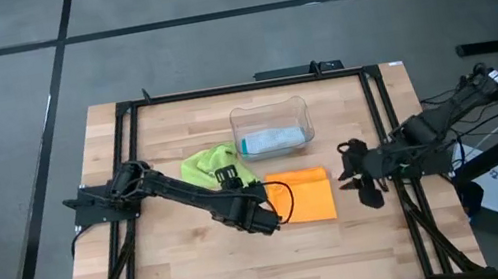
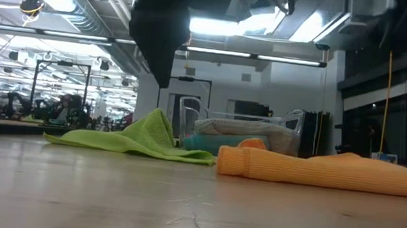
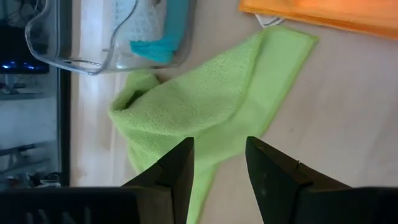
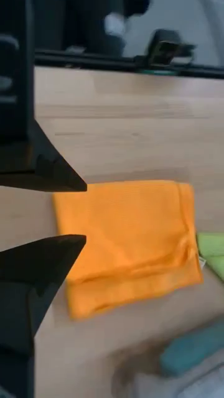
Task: Fold microfiber towels
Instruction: Fold the yellow towel
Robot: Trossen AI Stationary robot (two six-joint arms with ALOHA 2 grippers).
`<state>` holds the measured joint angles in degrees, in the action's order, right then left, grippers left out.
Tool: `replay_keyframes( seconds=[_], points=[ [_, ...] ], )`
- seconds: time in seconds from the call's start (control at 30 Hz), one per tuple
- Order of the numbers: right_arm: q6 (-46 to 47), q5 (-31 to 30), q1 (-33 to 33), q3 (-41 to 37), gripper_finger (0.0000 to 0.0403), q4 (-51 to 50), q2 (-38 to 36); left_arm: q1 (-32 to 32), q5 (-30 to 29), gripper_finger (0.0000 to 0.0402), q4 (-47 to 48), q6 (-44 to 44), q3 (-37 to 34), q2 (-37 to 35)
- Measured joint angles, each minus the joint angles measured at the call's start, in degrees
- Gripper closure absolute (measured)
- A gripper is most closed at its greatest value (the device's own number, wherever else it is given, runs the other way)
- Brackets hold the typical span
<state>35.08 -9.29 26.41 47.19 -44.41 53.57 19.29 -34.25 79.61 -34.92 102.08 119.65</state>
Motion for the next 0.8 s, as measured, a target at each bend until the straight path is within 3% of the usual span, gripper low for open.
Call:
replay_keyframes(
  seconds=[0.23, 0.47, 0.6, 0.8],
  points=[
    [-1.7, 1.7, 0.3, -10.3, 0.0279, 13.2, -2.5, -2.3, -0.1, 0.0264, 11.0, -1.9, -0.1, -4.3],
    [-8.8, 0.0, 0.3, -13.1, 0.0279, 13.4, -2.6, -6.1, -1.1, 0.0264, 3.8, 3.0, -6.1, -14.8],
    [-9.8, -0.1, 0.3, -14.1, 0.0279, 13.7, -2.5, -10.7, 5.4, 0.0264, -10.9, 10.9, -13.8, -19.7],
    [-7.6, -0.1, 0.3, -15.4, 0.0279, 14.2, -2.3, -14.8, 30.6, 0.0264, -49.2, 27.5, -27.6, -21.2]
  ],
)
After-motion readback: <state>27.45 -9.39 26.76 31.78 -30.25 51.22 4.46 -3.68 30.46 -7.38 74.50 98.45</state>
